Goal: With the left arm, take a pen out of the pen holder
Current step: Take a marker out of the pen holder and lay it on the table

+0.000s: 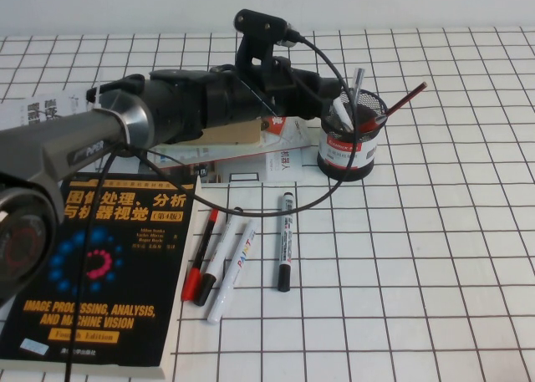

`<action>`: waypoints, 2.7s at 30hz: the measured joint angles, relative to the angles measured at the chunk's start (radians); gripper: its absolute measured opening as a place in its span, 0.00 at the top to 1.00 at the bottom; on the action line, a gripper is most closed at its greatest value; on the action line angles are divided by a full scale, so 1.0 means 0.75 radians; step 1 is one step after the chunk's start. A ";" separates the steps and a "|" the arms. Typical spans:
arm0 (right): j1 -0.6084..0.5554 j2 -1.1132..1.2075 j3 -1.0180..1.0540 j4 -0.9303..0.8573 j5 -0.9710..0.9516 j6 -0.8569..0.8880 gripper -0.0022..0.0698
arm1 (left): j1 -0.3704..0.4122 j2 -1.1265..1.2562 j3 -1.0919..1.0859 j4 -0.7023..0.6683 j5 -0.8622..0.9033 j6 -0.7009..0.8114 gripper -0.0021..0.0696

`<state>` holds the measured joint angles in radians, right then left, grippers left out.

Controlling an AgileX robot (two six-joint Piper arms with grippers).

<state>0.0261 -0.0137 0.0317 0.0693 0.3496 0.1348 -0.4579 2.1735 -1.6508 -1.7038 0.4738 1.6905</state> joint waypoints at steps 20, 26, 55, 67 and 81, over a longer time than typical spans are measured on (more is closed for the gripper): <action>0.000 0.000 0.000 0.000 0.000 0.000 0.99 | -0.002 0.005 -0.096 0.000 0.108 -0.007 0.80; 0.000 0.000 0.000 0.000 0.000 0.000 0.99 | -0.002 -0.027 -0.125 0.035 0.119 -0.007 0.80; 0.000 0.000 0.000 0.000 0.000 0.000 0.99 | -0.031 -0.614 -0.133 2.034 0.552 -1.630 0.80; 0.000 0.000 0.000 0.000 0.000 0.000 0.99 | 0.031 -0.416 -0.133 1.974 0.994 -1.799 0.80; 0.000 0.000 0.000 0.000 0.000 0.000 0.99 | 0.123 -0.155 -0.133 1.626 0.997 -1.728 0.80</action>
<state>0.0261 -0.0137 0.0317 0.0693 0.3496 0.1348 -0.3654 2.0570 -1.7506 -0.4844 1.2217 0.3942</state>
